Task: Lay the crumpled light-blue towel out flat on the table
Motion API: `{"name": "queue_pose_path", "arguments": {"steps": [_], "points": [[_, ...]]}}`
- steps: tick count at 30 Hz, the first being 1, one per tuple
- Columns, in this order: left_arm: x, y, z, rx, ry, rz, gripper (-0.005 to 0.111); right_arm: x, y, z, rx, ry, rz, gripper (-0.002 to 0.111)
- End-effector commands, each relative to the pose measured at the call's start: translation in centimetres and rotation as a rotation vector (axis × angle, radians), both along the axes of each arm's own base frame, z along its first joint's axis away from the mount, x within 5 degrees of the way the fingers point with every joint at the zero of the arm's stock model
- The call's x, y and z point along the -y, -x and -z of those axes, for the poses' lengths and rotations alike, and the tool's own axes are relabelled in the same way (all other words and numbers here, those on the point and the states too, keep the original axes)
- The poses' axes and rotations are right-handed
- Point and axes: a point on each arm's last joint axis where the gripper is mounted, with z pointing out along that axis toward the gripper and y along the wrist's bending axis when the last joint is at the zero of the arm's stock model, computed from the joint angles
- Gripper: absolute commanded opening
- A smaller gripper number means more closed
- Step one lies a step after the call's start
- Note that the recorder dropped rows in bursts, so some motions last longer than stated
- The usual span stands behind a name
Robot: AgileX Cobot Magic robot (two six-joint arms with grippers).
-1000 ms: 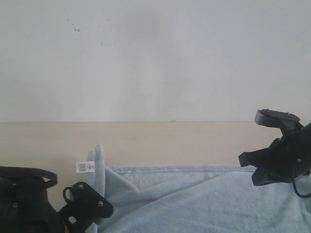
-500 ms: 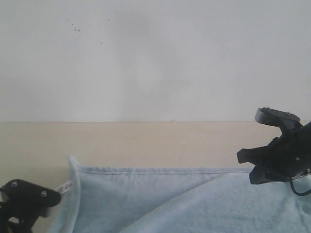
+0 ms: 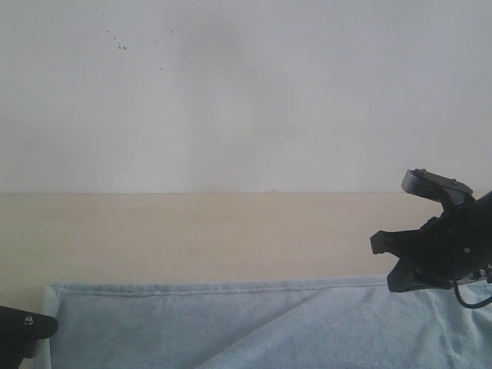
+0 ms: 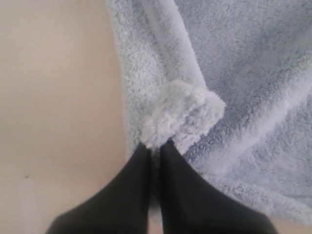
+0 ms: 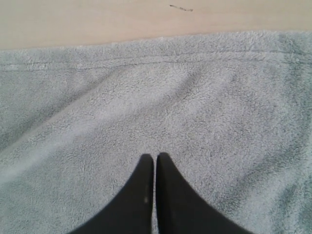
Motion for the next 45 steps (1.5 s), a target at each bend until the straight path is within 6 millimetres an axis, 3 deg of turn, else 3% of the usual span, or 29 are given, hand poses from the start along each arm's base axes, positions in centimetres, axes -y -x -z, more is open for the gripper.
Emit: {"name": "queue_pose_path", "arguments": {"steps": [1,9,13,18,22,27,30,36,39,45], "points": [[-0.1,0.2,-0.1,-0.004,0.014,-0.042,0.010,0.0,-0.1,0.0,0.005,-0.003,-0.005,0.001],[-2.1,0.6,-0.7,-0.019,-0.208,-0.122,0.055,0.0,-0.1,0.0,0.008,-0.002,-0.003,0.001],[-2.9,0.3,-1.2,0.045,-0.298,-0.171,0.065,0.0,-0.1,-0.1,0.013,0.000,0.001,0.001],[-3.3,-0.9,-2.7,0.231,-0.319,-0.210,0.065,0.0,-0.2,-0.1,0.024,0.006,-0.002,0.001],[-2.1,-2.6,-4.9,0.408,-0.182,-0.112,0.057,0.1,-0.4,-0.1,0.045,0.012,0.007,0.001],[2.3,-5.5,-8.3,0.679,0.152,0.238,0.003,0.2,-0.6,-0.2,0.066,0.022,0.021,0.001],[3.7,-7.6,-8.8,0.741,0.262,0.320,0.004,0.3,-0.7,-0.2,0.077,0.026,0.029,0.001],[1.0,-12.4,-6.0,0.629,0.256,0.009,0.004,0.3,-0.7,-0.2,0.081,0.032,0.011,0.001],[-0.4,-13.3,-4.0,0.503,0.265,-0.018,0.004,0.4,-0.8,-0.2,0.101,0.046,0.002,0.001],[-1.7,-13.5,-1.2,0.292,0.207,0.123,0.004,0.6,-1.3,-0.4,0.149,0.070,0.033,0.001]]}}
